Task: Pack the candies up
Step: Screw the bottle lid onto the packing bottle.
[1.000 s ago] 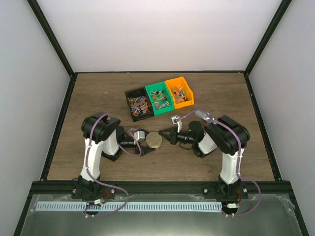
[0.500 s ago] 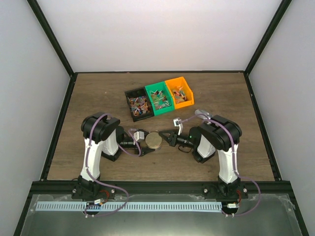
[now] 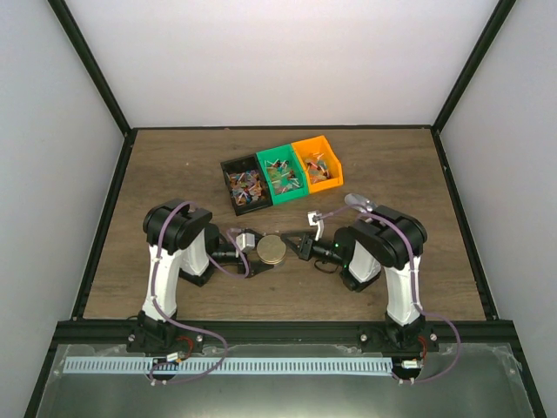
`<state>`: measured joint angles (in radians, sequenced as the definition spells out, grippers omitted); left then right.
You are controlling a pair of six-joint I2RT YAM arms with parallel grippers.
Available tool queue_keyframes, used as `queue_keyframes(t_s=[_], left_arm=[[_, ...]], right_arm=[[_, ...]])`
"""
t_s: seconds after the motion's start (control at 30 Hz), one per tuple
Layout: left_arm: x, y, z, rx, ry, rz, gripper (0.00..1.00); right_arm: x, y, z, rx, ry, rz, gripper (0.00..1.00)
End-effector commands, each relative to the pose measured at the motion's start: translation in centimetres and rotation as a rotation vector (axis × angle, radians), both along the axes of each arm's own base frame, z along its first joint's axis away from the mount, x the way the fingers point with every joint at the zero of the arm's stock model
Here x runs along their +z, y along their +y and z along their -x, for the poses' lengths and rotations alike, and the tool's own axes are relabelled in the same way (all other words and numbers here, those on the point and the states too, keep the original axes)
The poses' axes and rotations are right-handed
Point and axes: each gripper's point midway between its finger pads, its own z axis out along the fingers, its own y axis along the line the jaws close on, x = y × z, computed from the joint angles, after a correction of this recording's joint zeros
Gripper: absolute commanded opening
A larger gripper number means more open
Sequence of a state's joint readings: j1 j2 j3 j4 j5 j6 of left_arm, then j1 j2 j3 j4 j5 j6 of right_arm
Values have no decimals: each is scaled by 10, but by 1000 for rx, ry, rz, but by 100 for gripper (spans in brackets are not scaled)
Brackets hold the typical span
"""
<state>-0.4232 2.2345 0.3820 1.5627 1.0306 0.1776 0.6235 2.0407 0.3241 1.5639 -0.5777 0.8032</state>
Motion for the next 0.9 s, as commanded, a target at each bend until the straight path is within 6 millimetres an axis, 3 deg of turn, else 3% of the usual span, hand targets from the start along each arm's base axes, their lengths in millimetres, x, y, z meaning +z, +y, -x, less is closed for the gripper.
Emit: queue_keyframes(t_s=[0.0, 0.87], left_arm=[[-43, 29, -20, 342, 289, -33, 85], [-41, 32, -30, 383, 296, -20, 85]], right_arm=[[-42, -5, 178, 580, 216, 66, 1], [-26, -16, 199, 561, 203, 52, 1]])
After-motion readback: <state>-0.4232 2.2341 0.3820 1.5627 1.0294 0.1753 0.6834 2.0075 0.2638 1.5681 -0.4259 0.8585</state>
